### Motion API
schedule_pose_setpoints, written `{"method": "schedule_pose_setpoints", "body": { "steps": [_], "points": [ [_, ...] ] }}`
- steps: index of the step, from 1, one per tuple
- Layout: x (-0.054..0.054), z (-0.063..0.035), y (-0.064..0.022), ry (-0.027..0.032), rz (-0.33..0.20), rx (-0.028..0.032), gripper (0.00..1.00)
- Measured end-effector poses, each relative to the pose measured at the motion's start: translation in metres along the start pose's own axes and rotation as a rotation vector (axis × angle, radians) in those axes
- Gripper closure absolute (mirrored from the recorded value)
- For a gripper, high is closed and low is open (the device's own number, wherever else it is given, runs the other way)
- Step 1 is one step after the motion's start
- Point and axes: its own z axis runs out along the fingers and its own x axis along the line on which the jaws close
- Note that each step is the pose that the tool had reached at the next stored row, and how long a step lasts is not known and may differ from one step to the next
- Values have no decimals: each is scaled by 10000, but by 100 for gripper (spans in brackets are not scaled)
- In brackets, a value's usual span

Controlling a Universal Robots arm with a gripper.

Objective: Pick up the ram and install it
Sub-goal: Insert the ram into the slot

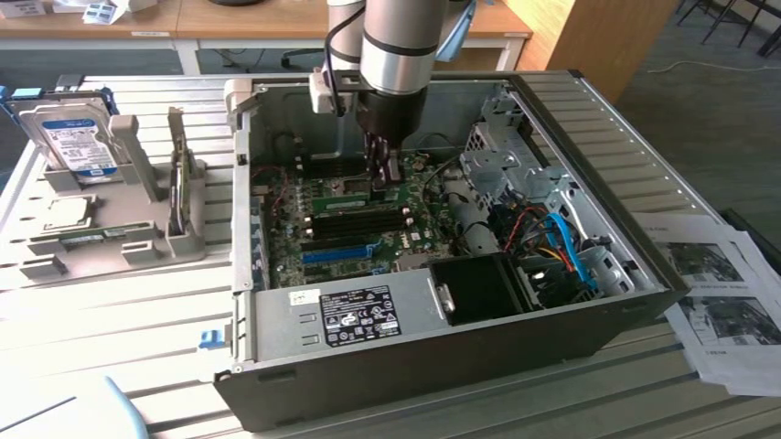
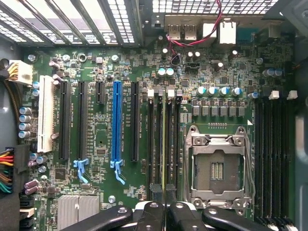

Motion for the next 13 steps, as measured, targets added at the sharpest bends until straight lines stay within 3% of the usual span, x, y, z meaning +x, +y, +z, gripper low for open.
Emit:
{"method": "schedule_pose_setpoints", "body": {
  "steps": [13],
  "points": [
    [43, 0, 0, 1, -3, -1, 89]
  ]
}}
